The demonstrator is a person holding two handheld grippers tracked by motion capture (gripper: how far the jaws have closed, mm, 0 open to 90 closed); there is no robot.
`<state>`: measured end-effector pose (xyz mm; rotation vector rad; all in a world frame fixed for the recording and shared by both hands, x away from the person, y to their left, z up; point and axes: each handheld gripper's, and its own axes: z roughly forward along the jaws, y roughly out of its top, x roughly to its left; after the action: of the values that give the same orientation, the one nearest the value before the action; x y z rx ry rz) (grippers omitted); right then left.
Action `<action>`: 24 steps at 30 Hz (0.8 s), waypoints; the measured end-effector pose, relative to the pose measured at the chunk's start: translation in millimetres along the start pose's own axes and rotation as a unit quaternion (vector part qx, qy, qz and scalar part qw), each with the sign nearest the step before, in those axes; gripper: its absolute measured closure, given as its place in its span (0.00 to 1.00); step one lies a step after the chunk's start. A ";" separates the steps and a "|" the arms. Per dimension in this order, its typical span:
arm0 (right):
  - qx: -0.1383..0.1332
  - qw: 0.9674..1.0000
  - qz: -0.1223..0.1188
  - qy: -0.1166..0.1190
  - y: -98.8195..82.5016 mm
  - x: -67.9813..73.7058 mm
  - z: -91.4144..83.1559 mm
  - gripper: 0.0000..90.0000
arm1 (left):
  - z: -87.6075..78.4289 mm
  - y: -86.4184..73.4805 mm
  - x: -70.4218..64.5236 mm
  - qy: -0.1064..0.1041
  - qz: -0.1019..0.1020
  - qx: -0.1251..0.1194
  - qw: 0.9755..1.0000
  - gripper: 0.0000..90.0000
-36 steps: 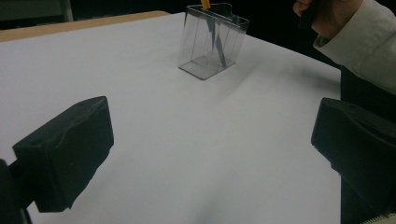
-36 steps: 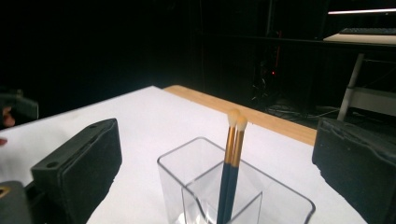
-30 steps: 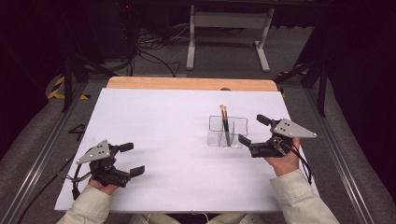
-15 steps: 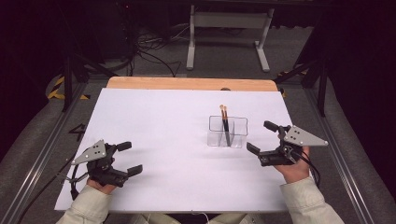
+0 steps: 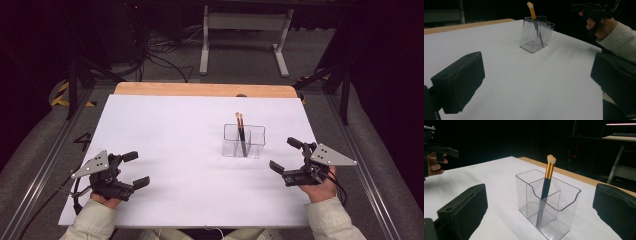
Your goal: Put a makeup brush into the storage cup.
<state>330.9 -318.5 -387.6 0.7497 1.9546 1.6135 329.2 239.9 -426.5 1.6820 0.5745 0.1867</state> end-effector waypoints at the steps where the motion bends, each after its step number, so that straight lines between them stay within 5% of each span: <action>1: 0.000 1.000 -0.001 0.000 -1.0 -0.5 -0.6 0.00 | 0.1 0.0 -0.2 -0.001 0.001 0.000 1.000 0.00; 24: 0.011 1.000 0.025 -0.005 -34.4 -7.5 0.1 0.00 | 3.2 -2.8 3.9 -0.009 -0.002 0.003 1.000 0.00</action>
<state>332.9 -328.8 -421.3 0.8200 1.9647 1.6159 333.2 239.2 -430.6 1.6868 0.5649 0.1661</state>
